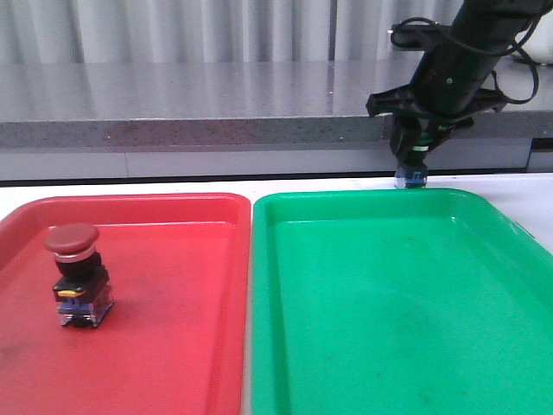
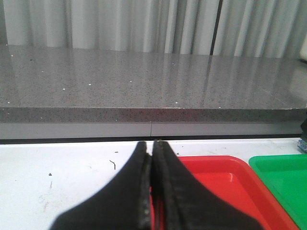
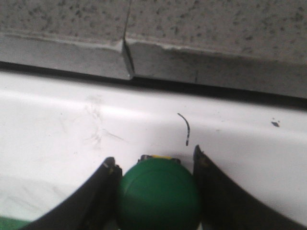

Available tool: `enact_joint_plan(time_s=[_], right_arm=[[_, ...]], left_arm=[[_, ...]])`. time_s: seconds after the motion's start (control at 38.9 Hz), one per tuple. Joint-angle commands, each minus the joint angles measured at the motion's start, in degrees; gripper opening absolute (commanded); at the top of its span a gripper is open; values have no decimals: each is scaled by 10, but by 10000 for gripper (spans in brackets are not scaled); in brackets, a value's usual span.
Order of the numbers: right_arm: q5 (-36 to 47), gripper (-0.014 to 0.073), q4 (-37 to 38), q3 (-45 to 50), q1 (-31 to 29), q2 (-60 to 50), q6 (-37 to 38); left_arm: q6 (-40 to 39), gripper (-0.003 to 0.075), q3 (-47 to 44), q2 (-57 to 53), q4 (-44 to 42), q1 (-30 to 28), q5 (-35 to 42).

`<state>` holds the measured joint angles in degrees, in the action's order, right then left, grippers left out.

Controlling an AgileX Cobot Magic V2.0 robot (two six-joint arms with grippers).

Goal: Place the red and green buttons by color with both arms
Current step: 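Carry the green button with the right gripper into the green tray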

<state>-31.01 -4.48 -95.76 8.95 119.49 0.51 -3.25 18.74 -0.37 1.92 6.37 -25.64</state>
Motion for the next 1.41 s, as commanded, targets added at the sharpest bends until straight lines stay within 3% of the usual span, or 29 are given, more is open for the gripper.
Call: enact_joint_plan(time_s=[0.0,0.18,0.54,0.74,1.0,1.08,1.28,1.39], right_arm=[[17,192,3,-16,-1,-80,-1],[40,192,2,64,15,-178,-1],[157,192,-3,370,102,-370,-1],[203,192,-5,479,160,-369,-1],[235,204,-5,497,171,-341,-1],[235,248,-5,497,171,-340,-1],[227,495,-5,497,171,-340,-1],[217,547,-5,496,171,-340,-1]], left_arm=[[-6,-20,14,-7,6,-3,44],[-6,-20,14,-7,6,-3,44],[-6,-20,14,-7,6,-3,44],[-6,-20,14,-7,6,-3,44],[-6,-20,14,-7,6,-3,44],[-6,-20,14,-7,6,-3,44],[-6,-20,14,-7,6,-3,44],[-6,-20,14,-7,6,-3,44]])
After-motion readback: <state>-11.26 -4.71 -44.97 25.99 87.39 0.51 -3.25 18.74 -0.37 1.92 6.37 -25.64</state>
